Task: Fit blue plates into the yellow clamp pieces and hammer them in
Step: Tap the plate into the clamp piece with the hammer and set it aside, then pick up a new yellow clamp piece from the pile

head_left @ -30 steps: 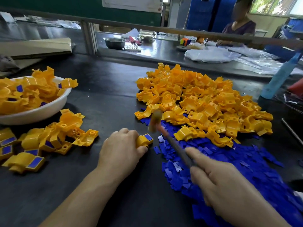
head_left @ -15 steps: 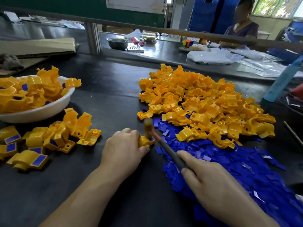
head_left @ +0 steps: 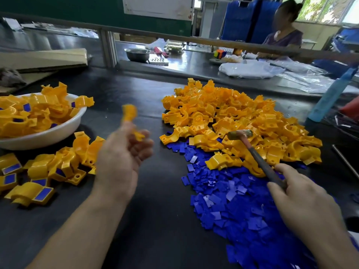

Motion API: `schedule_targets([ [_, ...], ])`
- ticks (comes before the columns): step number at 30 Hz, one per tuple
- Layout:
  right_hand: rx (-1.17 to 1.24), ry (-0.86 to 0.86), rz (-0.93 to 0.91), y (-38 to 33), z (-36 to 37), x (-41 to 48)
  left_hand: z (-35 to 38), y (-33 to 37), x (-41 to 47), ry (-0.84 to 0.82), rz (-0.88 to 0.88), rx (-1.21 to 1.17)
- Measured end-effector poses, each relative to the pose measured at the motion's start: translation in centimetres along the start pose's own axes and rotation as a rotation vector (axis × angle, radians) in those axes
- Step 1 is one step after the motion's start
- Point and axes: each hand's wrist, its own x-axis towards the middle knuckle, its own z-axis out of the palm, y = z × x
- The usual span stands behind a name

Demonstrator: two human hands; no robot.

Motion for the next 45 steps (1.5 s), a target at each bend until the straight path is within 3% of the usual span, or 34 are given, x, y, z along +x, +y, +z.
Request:
schedule_targets([
  [3,-0.015,-0.015,0.07,1.2,0.2,0.6,-1.3,1.5,0.7,0.142,0.054,-0.409],
  [8,-0.034,0.01,0.06,1.3,0.2,0.7,-1.9,2.1,0.7,0.221,0.001,-0.612],
  [12,-0.01,0.046,-0.066,-0.9,-0.3,0.6,-1.3,1.4,0.4,0.166,-0.055,-0.552],
  [19,-0.025,0.041,-0.674,-11.8,2.3,3.7,-0.3,0.6,0.3,0.161,-0.155,-0.326],
  [24,-0.181,-0.011,-0.846,-18.5,6.1,8.0,0.3,0.0,0.2,0.133,-0.189,-0.245],
  [28,-0.37,-0.163,-0.846,-20.1,8.0,8.9,0.2,-0.1,0.3,0.124,-0.222,-0.227],
  [32,-0.334,-0.012,-0.842,-19.2,7.9,7.9,0.4,-0.5,0.2,0.119,-0.26,-0.209],
  [38,-0.235,-0.005,-0.885,-15.4,6.7,6.8,0.9,-1.0,-0.5,0.08,-0.287,-0.139],
  [42,0.029,-0.014,-0.769,-12.4,4.9,5.7,1.5,-1.6,-1.2,-0.018,-0.298,0.008],
  [45,0.381,-0.073,-0.52,-10.4,2.5,4.5,1.8,-2.2,-2.2,-0.183,-0.121,0.373],
])
